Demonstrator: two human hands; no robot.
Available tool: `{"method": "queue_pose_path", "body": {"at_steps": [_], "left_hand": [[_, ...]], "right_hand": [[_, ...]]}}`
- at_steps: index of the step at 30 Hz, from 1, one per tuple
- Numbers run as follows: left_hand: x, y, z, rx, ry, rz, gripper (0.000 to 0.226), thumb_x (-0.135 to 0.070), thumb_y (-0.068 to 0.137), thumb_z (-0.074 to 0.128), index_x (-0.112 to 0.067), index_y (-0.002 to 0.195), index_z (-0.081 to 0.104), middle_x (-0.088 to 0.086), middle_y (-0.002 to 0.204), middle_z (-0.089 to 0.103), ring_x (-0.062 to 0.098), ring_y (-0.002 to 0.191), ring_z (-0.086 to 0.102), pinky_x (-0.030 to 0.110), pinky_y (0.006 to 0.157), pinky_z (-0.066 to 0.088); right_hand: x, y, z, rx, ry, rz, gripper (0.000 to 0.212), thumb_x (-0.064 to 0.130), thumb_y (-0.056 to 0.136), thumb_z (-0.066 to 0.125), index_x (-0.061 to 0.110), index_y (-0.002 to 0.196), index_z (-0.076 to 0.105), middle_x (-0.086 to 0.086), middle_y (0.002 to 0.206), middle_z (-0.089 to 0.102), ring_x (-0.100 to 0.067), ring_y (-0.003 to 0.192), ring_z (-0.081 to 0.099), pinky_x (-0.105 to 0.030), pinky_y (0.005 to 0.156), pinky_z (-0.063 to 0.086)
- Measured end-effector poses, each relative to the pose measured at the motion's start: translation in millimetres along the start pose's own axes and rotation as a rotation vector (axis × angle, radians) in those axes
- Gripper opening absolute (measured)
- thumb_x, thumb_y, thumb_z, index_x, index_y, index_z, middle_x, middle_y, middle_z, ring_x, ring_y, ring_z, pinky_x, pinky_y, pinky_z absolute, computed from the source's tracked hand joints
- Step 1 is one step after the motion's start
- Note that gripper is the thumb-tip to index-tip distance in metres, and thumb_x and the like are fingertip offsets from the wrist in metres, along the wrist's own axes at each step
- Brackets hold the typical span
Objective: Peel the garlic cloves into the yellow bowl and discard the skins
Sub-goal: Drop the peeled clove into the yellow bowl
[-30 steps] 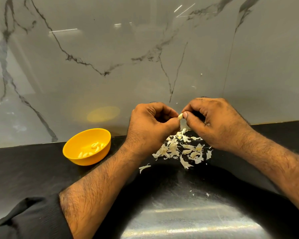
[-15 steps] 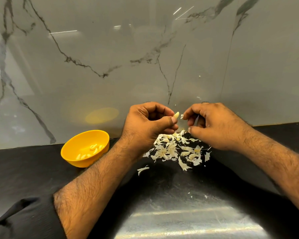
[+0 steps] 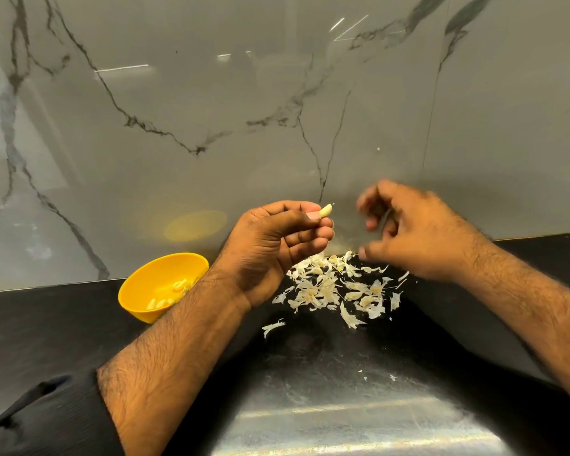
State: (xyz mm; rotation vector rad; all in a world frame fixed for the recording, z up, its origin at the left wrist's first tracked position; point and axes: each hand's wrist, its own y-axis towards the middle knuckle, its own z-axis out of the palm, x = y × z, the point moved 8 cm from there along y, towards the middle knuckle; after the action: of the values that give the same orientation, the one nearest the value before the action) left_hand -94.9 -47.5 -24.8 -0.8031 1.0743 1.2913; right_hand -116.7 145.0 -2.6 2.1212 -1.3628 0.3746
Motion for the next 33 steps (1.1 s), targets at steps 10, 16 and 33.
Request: {"method": "queue_pose_path", "body": {"at_steps": [10, 16, 33], "left_hand": [[6, 1, 4, 0.064, 0.256, 0.064, 0.023, 0.0, 0.09, 0.075, 0.009, 0.11, 0.071, 0.024, 0.096, 0.076, 0.026, 0.08, 0.076, 0.029, 0.072, 0.065], [8, 2, 3, 0.038, 0.249, 0.097, 0.024, 0.001, 0.084, 0.079, 0.008, 0.105, 0.069, 0.025, 0.092, 0.076, 0.029, 0.078, 0.077, 0.029, 0.069, 0.065], [-28, -19, -40, -0.131, 0.772, 0.262, 0.016, -0.023, 0.095, 0.081, -0.008, 0.097, 0.075, 0.009, 0.08, 0.078, 0.02, 0.067, 0.075, 0.035, 0.062, 0.062]], "right_hand": [[19, -7, -5, -0.115, 0.325, -0.218, 0.018, 0.039, 0.092, 0.075, 0.028, 0.105, 0.08, 0.015, 0.091, 0.078, -0.007, 0.087, 0.074, -0.028, 0.077, 0.063], [7, -3, 9, -0.01, 0.546, -0.105, 0.018, 0.015, 0.093, 0.078, 0.021, 0.109, 0.08, 0.001, 0.096, 0.078, -0.014, 0.091, 0.074, -0.034, 0.083, 0.064], [16, -7, 23, 0.025, 0.564, 0.113, 0.012, 0.009, 0.081, 0.083, 0.003, 0.089, 0.075, -0.013, 0.079, 0.079, -0.027, 0.073, 0.078, -0.039, 0.073, 0.065]]}}
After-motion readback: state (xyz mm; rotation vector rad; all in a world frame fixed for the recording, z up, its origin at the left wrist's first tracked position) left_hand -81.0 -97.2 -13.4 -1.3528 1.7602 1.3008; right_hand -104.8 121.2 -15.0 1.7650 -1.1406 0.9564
